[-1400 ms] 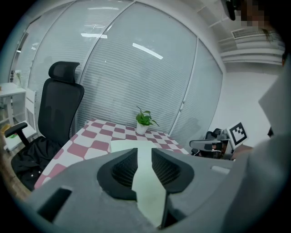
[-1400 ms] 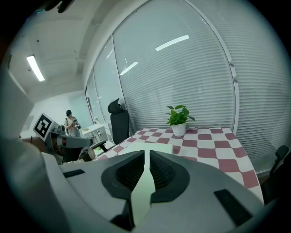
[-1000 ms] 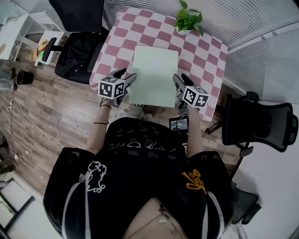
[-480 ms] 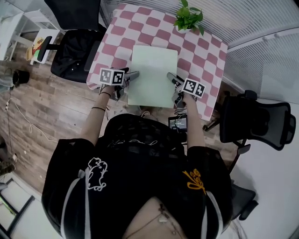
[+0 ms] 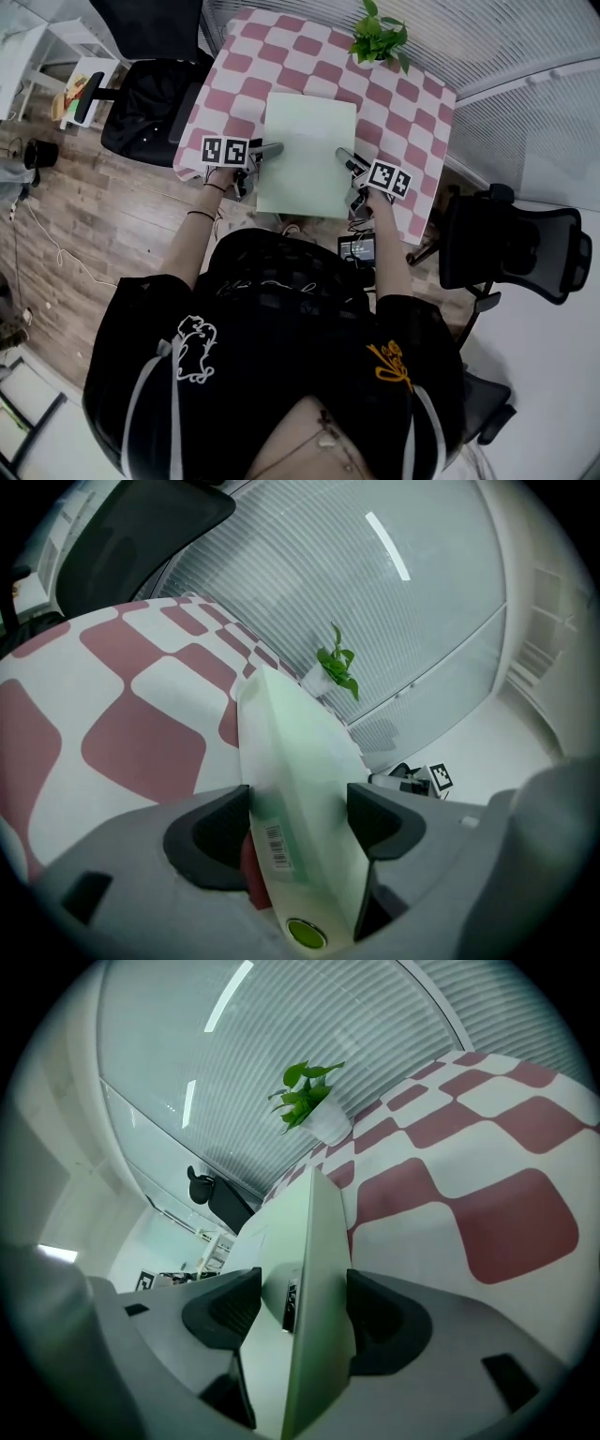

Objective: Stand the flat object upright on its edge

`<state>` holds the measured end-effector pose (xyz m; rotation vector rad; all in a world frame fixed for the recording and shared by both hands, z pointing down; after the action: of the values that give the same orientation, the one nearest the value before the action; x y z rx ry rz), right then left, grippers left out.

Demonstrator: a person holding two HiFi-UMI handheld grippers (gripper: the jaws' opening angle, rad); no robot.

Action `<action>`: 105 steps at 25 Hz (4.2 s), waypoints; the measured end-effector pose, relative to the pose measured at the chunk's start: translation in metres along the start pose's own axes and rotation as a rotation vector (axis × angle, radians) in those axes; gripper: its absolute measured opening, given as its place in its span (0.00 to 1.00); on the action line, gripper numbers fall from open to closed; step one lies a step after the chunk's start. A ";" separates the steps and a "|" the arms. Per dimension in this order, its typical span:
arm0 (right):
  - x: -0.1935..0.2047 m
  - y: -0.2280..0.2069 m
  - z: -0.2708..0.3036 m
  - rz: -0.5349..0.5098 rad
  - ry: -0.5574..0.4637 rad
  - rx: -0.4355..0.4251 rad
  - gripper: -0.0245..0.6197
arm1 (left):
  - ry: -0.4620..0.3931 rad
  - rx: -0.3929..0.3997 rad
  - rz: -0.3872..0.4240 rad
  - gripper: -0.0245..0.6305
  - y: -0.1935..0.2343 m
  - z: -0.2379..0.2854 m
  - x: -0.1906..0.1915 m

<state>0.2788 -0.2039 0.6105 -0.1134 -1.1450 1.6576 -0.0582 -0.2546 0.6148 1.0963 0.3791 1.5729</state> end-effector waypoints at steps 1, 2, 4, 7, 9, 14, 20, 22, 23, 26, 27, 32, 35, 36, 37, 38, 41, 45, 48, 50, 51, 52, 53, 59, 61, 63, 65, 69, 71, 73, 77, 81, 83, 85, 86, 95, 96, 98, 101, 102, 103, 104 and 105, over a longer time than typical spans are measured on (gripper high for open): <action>0.000 0.003 -0.001 -0.025 0.001 0.014 0.45 | 0.006 -0.005 0.005 0.54 -0.001 -0.001 0.000; 0.000 0.007 -0.002 -0.055 0.001 0.026 0.45 | 0.017 -0.013 0.015 0.54 -0.003 -0.002 -0.001; -0.001 0.015 -0.005 -0.106 -0.008 0.037 0.45 | 0.030 -0.029 0.051 0.53 -0.008 -0.006 -0.004; -0.007 0.028 -0.015 -0.151 -0.052 0.020 0.45 | -0.022 -0.021 0.123 0.53 -0.021 -0.015 -0.011; -0.013 0.038 -0.023 -0.192 -0.076 0.014 0.45 | -0.064 -0.019 0.186 0.53 -0.033 -0.022 -0.019; -0.037 0.069 -0.041 -0.347 -0.143 0.027 0.44 | -0.132 -0.047 0.356 0.53 -0.062 -0.034 -0.044; -0.058 0.101 -0.066 -0.561 -0.252 0.079 0.42 | -0.194 -0.085 0.581 0.52 -0.100 -0.037 -0.073; -0.062 0.109 -0.073 -0.634 -0.289 0.112 0.41 | -0.210 -0.100 0.656 0.52 -0.110 -0.037 -0.082; -0.064 0.112 -0.076 -0.666 -0.304 0.132 0.41 | -0.216 -0.108 0.692 0.52 -0.116 -0.036 -0.086; -0.071 0.116 -0.085 -0.742 -0.340 0.199 0.40 | -0.229 -0.132 0.800 0.51 -0.130 -0.028 -0.097; -0.073 0.116 -0.087 -0.760 -0.350 0.222 0.40 | -0.232 -0.140 0.835 0.51 -0.135 -0.024 -0.101; -0.080 0.113 -0.092 -0.804 -0.387 0.340 0.39 | -0.220 -0.184 0.981 0.51 -0.149 -0.001 -0.118; -0.084 0.106 -0.094 -0.796 -0.403 0.404 0.39 | -0.204 -0.183 1.027 0.50 -0.153 0.017 -0.127; -0.085 0.104 -0.094 -0.790 -0.406 0.421 0.39 | -0.197 -0.178 1.036 0.50 -0.154 0.024 -0.130; -0.086 0.101 -0.094 -0.783 -0.408 0.437 0.39 | -0.190 -0.173 1.042 0.50 -0.154 0.030 -0.133; -0.087 0.098 -0.094 -0.776 -0.408 0.452 0.39 | -0.181 -0.167 1.046 0.50 -0.153 0.036 -0.135; -0.089 0.088 -0.091 -0.754 -0.401 0.488 0.39 | -0.154 -0.157 1.059 0.50 -0.149 0.054 -0.139; -0.088 0.077 -0.089 -0.698 -0.418 0.512 0.39 | -0.155 -0.144 1.086 0.49 -0.149 0.069 -0.143; -0.092 0.075 -0.088 -0.684 -0.430 0.514 0.39 | -0.151 -0.126 1.085 0.49 -0.147 0.076 -0.149; -0.095 0.074 -0.087 -0.681 -0.431 0.514 0.39 | -0.148 -0.109 1.083 0.49 -0.144 0.078 -0.153; -0.096 0.074 -0.086 -0.680 -0.434 0.513 0.39 | -0.147 -0.103 1.083 0.49 -0.143 0.079 -0.154; -0.097 0.073 -0.086 -0.678 -0.438 0.511 0.39 | -0.148 -0.097 1.083 0.49 -0.143 0.079 -0.155; -0.097 0.072 -0.086 -0.677 -0.443 0.510 0.39 | -0.147 -0.092 1.083 0.50 -0.142 0.080 -0.156; -0.100 0.071 -0.084 -0.661 -0.465 0.502 0.39 | -0.149 -0.062 1.079 0.50 -0.140 0.083 -0.159; -0.102 0.069 -0.083 -0.651 -0.471 0.502 0.39 | -0.152 -0.060 1.069 0.50 -0.140 0.085 -0.161; -0.105 0.068 -0.082 -0.643 -0.473 0.500 0.39 | -0.154 -0.061 1.065 0.50 -0.141 0.086 -0.163; -0.106 0.067 -0.081 -0.639 -0.470 0.495 0.39 | -0.147 -0.067 1.062 0.50 -0.140 0.087 -0.163; -0.107 0.067 -0.082 -0.635 -0.466 0.485 0.39 | -0.140 -0.082 1.062 0.50 -0.140 0.086 -0.163; -0.106 0.066 -0.083 -0.627 -0.471 0.482 0.39 | -0.144 -0.085 1.059 0.50 -0.143 0.082 -0.163; -0.106 0.066 -0.083 -0.618 -0.476 0.481 0.39 | -0.150 -0.082 1.057 0.50 -0.145 0.078 -0.163; -0.106 0.066 -0.084 -0.609 -0.478 0.474 0.39 | -0.165 -0.083 1.057 0.50 -0.148 0.072 -0.162; -0.103 0.067 -0.086 -0.605 -0.469 0.476 0.39 | -0.173 -0.097 1.046 0.50 -0.151 0.064 -0.158; -0.101 0.067 -0.087 -0.600 -0.469 0.471 0.39 | -0.182 -0.102 1.032 0.50 -0.152 0.061 -0.155; -0.099 0.067 -0.089 -0.595 -0.468 0.464 0.39 | -0.192 -0.100 1.016 0.50 -0.152 0.059 -0.152; -0.098 0.067 -0.089 -0.594 -0.467 0.461 0.39 | -0.195 -0.099 1.009 0.50 -0.153 0.058 -0.151; -0.078 0.072 -0.102 -0.560 -0.474 0.438 0.39 | -0.241 -0.095 0.908 0.50 -0.157 0.037 -0.125; -0.075 0.073 -0.104 -0.552 -0.477 0.428 0.39 | -0.246 -0.094 0.896 0.50 -0.157 0.034 -0.122; -0.068 0.076 -0.107 -0.541 -0.480 0.405 0.39 | -0.250 -0.091 0.884 0.49 -0.159 0.029 -0.114; -0.056 0.081 -0.112 -0.543 -0.471 0.374 0.39 | -0.240 -0.078 0.893 0.49 -0.166 0.022 -0.099; -0.051 0.083 -0.113 -0.545 -0.463 0.363 0.39 | -0.235 -0.073 0.895 0.48 -0.168 0.019 -0.093; -0.047 0.085 -0.115 -0.546 -0.451 0.352 0.39 | -0.231 -0.070 0.895 0.48 -0.171 0.017 -0.086; -0.041 0.087 -0.117 -0.544 -0.440 0.342 0.39 | -0.227 -0.068 0.890 0.48 -0.174 0.016 -0.079; -0.036 0.089 -0.119 -0.542 -0.430 0.333 0.39 | -0.224 -0.066 0.881 0.48 -0.176 0.014 -0.071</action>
<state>0.3014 -0.1559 0.4671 0.7354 -1.0654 1.3801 0.0541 -0.2654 0.4612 1.4708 -0.3673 2.1548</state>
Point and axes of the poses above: the fingertips, and each gripper's own axes: z forward along the fingers, y to its left, x out of its underside, the point moved 10 cm from there along -z, backward along the fingers, and after that the axes turned 2 degrees about -x, right-handed, at the moved point
